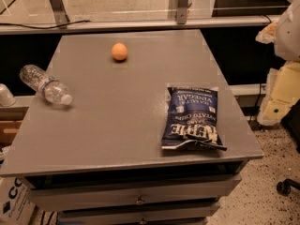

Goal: Move blue chip bag near water bottle

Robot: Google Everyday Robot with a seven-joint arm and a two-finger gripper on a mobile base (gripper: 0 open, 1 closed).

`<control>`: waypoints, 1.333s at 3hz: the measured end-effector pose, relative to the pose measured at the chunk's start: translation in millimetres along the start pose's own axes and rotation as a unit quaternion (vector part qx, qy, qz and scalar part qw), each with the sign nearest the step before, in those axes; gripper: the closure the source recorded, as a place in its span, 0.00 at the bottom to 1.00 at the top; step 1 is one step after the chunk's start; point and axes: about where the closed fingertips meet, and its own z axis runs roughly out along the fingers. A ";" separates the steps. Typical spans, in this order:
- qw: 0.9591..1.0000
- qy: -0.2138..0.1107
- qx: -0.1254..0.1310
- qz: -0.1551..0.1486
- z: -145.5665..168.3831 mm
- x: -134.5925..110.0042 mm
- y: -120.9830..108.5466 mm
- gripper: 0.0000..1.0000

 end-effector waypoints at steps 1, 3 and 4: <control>1.000 0.000 0.000 0.000 0.0 0.0 0.0 0.00; 0.999 -0.039 -0.009 -0.015 36.1 -12.6 28.5 0.00; 0.998 -0.060 -0.011 -0.027 60.9 -21.1 45.7 0.00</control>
Offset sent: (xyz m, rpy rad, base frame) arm -0.0113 0.0232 -0.0477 0.0864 -0.0133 0.0952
